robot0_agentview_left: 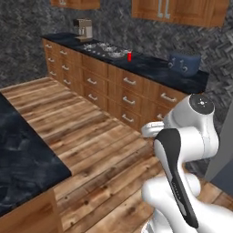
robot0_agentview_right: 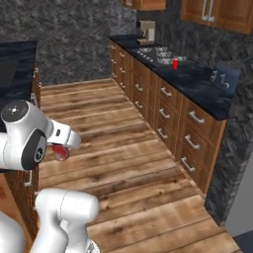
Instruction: Four empty soda cans are scattered around the kitchen. Gather all the cans and cluster them next to the stove for recycling.
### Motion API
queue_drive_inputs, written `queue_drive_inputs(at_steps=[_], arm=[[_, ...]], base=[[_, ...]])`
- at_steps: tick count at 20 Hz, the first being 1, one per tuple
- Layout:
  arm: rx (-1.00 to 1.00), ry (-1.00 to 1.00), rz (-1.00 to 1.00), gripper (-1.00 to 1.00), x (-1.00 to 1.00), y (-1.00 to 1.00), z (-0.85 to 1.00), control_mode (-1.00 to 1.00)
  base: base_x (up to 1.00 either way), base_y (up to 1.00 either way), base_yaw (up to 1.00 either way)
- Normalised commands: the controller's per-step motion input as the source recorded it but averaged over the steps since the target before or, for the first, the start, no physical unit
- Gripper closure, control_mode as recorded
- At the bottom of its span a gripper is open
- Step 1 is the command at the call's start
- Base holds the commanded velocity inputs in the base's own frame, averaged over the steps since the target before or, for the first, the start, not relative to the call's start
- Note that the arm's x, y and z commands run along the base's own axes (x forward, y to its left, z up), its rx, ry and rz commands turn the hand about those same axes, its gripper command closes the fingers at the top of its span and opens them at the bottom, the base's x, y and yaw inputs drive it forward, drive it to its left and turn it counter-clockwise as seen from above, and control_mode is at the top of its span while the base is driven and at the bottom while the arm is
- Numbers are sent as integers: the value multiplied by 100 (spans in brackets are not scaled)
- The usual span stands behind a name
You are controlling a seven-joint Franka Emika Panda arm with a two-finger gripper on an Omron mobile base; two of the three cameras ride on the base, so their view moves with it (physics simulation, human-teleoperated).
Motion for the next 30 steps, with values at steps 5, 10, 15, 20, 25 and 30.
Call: queue_drive_inputs(at_steps=[5,10,15,20,25,30], arm=[[0,0,0,100,0,0,0,100],[0,0,0,100,0,0,0,100],[0,0,0,100,0,0,0,100],[0,0,0,100,0,0,0,100],[0,0,0,100,0,0,0,100],[0,0,0,100,0,0,0,100]], base=[[70,-19,3],[71,-17,3],[71,-16,2],[71,-15,3],[71,-15,4],[72,-15,3]])
